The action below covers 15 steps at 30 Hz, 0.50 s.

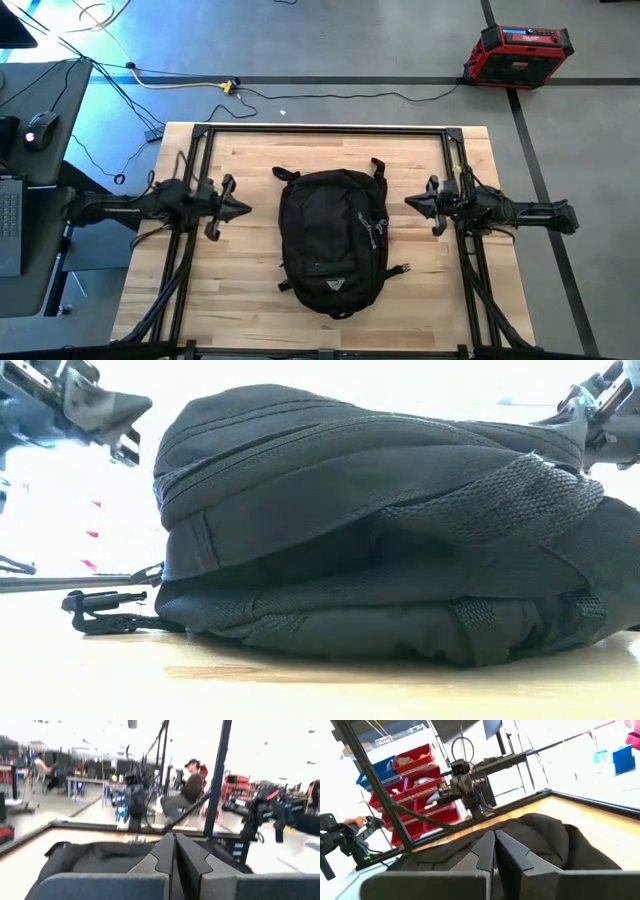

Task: Unpack backpack
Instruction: Return to Home Position

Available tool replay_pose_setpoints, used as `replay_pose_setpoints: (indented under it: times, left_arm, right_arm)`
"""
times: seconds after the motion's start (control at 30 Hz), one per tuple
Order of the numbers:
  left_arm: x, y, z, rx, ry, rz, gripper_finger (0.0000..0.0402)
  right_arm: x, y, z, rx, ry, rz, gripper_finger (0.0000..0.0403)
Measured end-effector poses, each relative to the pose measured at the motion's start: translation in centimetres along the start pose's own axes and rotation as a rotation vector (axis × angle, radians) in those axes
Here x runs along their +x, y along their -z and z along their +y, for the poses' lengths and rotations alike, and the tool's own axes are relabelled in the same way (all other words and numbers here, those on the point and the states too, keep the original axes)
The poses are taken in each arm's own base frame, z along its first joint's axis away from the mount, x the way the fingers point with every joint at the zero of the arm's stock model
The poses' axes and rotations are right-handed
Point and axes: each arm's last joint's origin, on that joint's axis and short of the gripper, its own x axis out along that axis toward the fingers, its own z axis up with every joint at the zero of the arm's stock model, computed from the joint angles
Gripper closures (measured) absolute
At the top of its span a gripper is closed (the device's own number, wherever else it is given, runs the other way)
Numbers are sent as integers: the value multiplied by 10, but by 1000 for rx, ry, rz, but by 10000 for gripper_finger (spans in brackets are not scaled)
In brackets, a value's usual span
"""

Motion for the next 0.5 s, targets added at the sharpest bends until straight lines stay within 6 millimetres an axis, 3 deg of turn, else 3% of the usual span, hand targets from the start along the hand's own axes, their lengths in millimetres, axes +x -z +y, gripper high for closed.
replay_pose_setpoints:
  times: [0.2, 0.5]
  left_arm:
    - [-5, -12, -4, 13, 32, -126, 402]
    - [-4, -10, -3, 10, 22, -101, 402]
  right_arm:
    - [0, 0, -2, 1, 17, 0, 403]
    - [1, 4, -3, -2, 34, 37, 403]
